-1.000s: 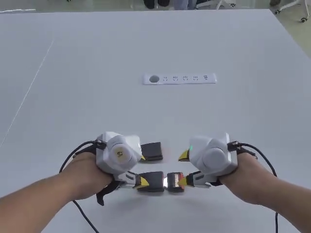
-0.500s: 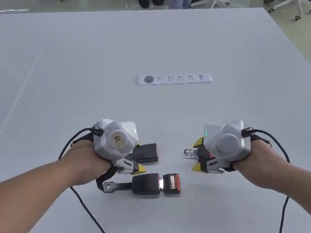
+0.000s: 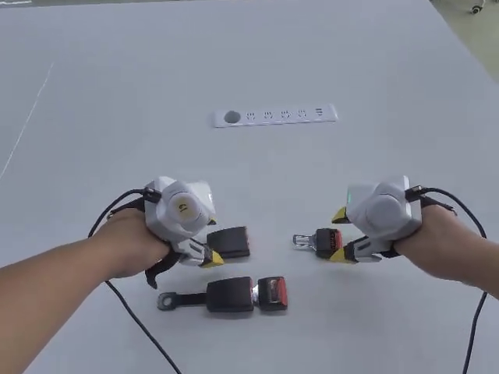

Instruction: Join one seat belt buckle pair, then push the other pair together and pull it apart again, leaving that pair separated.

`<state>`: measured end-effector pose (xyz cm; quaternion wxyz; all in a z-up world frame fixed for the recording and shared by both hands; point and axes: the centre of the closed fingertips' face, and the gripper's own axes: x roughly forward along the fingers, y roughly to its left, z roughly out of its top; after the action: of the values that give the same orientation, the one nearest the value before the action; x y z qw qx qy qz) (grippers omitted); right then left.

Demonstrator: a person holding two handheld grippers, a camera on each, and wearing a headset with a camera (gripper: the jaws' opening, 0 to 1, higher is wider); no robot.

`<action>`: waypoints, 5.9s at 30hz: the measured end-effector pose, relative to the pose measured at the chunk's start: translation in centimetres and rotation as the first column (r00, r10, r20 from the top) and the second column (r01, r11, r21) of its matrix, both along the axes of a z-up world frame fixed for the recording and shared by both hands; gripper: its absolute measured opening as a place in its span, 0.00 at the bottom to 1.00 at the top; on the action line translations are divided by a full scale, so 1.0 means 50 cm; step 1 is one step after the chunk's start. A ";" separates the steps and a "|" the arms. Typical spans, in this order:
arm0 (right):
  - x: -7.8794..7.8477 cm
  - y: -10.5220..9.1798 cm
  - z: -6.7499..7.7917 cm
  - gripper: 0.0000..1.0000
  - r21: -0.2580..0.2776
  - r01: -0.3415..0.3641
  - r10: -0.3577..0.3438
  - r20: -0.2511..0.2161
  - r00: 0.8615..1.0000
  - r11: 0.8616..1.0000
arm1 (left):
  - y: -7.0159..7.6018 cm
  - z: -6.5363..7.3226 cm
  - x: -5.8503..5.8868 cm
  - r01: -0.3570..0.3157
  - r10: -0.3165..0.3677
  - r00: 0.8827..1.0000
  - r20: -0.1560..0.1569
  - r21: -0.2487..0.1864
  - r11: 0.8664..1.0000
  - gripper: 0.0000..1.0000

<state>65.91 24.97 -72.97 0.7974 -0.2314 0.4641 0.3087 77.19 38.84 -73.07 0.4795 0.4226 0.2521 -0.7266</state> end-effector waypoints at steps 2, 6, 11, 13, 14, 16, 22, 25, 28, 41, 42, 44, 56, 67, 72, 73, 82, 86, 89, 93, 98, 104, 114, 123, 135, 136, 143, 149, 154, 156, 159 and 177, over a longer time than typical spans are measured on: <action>0.002 0.000 -0.006 0.37 -0.003 -0.004 0.004 -0.007 1.000 1.000 | -0.003 -0.009 0.001 0.015 -0.015 1.000 0.007 0.006 1.000 0.45; 0.013 0.002 -0.014 0.36 0.008 -0.005 0.006 -0.013 1.000 1.000 | -0.010 -0.015 0.003 0.030 -0.030 1.000 0.004 0.012 0.999 0.43; 0.017 0.008 -0.029 0.32 0.021 -0.027 0.028 -0.038 0.999 0.999 | -0.010 -0.025 0.005 0.047 -0.047 0.999 0.000 0.027 0.999 0.41; 0.015 0.010 -0.033 0.31 0.026 -0.036 0.037 -0.047 0.998 0.999 | -0.007 -0.033 0.000 0.072 -0.072 0.997 -0.004 0.040 0.997 0.39; 0.015 0.009 -0.035 0.31 0.026 -0.039 0.040 -0.049 0.998 0.999 | -0.002 -0.037 -0.005 0.086 -0.086 0.996 -0.009 0.052 0.995 0.39; 0.015 0.010 -0.035 0.31 0.029 -0.053 0.054 -0.052 0.997 0.998 | -0.001 -0.041 -0.002 0.093 -0.094 0.996 0.004 0.053 0.994 0.39; 0.015 0.013 -0.034 0.31 0.023 -0.092 0.093 -0.053 0.994 0.996 | -0.007 -0.038 0.001 0.103 -0.103 0.995 -0.004 0.045 0.994 0.34; 0.016 0.013 -0.036 0.31 0.017 -0.104 0.105 -0.052 0.993 0.994 | -0.007 -0.039 -0.001 0.115 -0.115 0.993 -0.003 0.052 0.992 0.33; 0.016 0.015 -0.035 0.31 0.011 -0.113 0.113 -0.053 0.992 0.994 | -0.007 -0.038 -0.001 0.114 -0.114 0.993 -0.003 0.054 0.992 0.33; 0.044 0.062 -0.032 0.31 0.034 -0.107 0.108 -0.031 0.994 0.994 | -0.007 -0.039 -0.002 0.113 -0.113 0.994 -0.003 0.076 0.991 0.33; 0.048 0.066 -0.032 0.31 0.035 -0.105 0.106 -0.029 0.994 0.994 | -0.007 -0.039 -0.002 0.113 -0.113 0.994 -0.003 0.078 0.991 0.33; 0.057 0.075 -0.031 0.31 0.041 -0.100 0.101 -0.024 0.995 0.994 | -0.007 -0.039 -0.002 0.111 -0.111 0.994 -0.003 0.082 0.990 0.33; 0.094 0.118 -0.032 0.31 0.039 -0.117 0.118 -0.013 0.993 0.992 | -0.006 -0.039 -0.002 0.114 -0.114 0.993 0.003 0.086 0.990 0.33; 0.116 0.148 -0.028 0.31 0.027 -0.139 0.139 -0.001 0.990 0.990 | -0.006 -0.041 -0.003 0.112 -0.112 0.994 0.003 0.089 0.990 0.33; 0.118 0.156 -0.029 0.30 0.029 -0.150 0.150 0.002 0.989 0.988 | -0.006 -0.041 -0.004 0.113 -0.113 0.994 0.001 0.082 0.990 0.33; 0.120 0.156 -0.029 0.30 0.032 -0.152 0.152 0.004 0.988 0.988 | -0.006 -0.042 -0.003 0.112 -0.112 0.994 0.000 0.081 0.990 0.33; 0.129 0.160 -0.027 0.29 0.050 -0.170 0.170 0.005 0.985 0.984 | -0.008 -0.041 -0.006 0.142 -0.142 0.990 -0.002 0.081 0.987 0.32; 0.129 0.162 -0.025 0.28 0.058 -0.179 0.179 0.005 0.984 0.982 | -0.009 -0.041 -0.007 0.159 -0.160 0.987 0.000 0.089 0.983 0.31; 0.132 0.162 -0.026 0.28 0.059 -0.182 0.181 0.007 0.983 0.982 | -0.010 -0.041 -0.007 0.161 -0.161 0.987 -0.005 0.087 0.983 0.31; 0.136 0.163 -0.026 0.28 0.052 -0.181 0.181 0.005 0.984 0.982 | -0.011 -0.041 -0.005 0.152 -0.152 0.988 -0.006 0.081 0.985 0.31; 0.138 0.163 -0.025 0.27 0.046 -0.181 0.181 0.004 0.984 0.982 | -0.013 -0.041 -0.005 0.145 -0.145 0.989 -0.005 0.079 0.986 0.31; 0.139 0.166 -0.026 0.27 0.034 -0.198 0.198 0.008 0.980 0.980 | -0.014 -0.041 -0.006 0.155 -0.155 0.988 -0.007 0.073 0.985 0.31; 0.153 0.184 -0.022 0.26 0.047 -0.194 0.194 0.012 0.981 0.980 | -0.014 -0.040 -0.005 0.158 -0.158 0.987 -0.009 0.070 0.985 0.30; 0.154 0.184 -0.021 0.27 0.045 -0.192 0.192 0.007 0.981 0.980 | -0.016 -0.038 -0.004 0.156 -0.156 0.988 -0.009 0.072 0.985 0.31; 0.147 0.183 -0.021 0.27 0.062 -0.176 0.176 0.013 0.984 0.982 | -0.014 -0.038 -0.006 0.160 -0.160 0.987 -0.007 0.074 0.984 0.31; 0.145 0.181 -0.022 0.27 0.064 -0.175 0.174 0.012 0.985 0.983 | -0.014 -0.038 -0.006 0.163 -0.163 0.987 -0.007 0.074 0.984 0.31; 0.132 0.158 -0.023 0.27 0.048 -0.189 0.189 -0.005 0.982 0.981 | -0.013 -0.039 -0.007 0.166 -0.166 0.986 -0.006 0.085 0.982 0.31; 0.127 0.159 -0.024 0.28 0.053 -0.194 0.195 -0.005 0.981 0.980 | -0.012 -0.040 -0.007 0.177 -0.177 0.984 -0.002 0.093 0.980 0.31; 0.116 0.144 -0.024 0.29 0.072 -0.181 0.182 -0.013 0.983 0.981 | -0.012 -0.040 -0.007 0.174 -0.175 0.985 -0.002 0.091 0.980 0.31; 0.108 0.131 -0.025 0.29 0.069 -0.178 0.179 -0.012 0.984 0.982 | -0.012 -0.040 -0.008 0.171 -0.172 0.985 -0.003 0.090 0.981 0.31; 0.095 0.115 -0.026 0.29 0.063 -0.174 0.176 -0.015 0.984 0.983 | -0.012 -0.041 -0.008 0.169 -0.169 0.986 -0.003 0.090 0.981 0.31; 0.018 0.013 -0.028 0.30 0.036 -0.115 0.116 -0.041 0.992 0.993 | -0.012 -0.040 -0.007 0.155 -0.156 0.988 0.001 0.102 0.983 0.32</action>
<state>66.81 25.61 -74.35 0.7719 -0.2377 0.4616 0.3669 76.83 38.25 -75.07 0.4002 0.4680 0.2529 -0.7462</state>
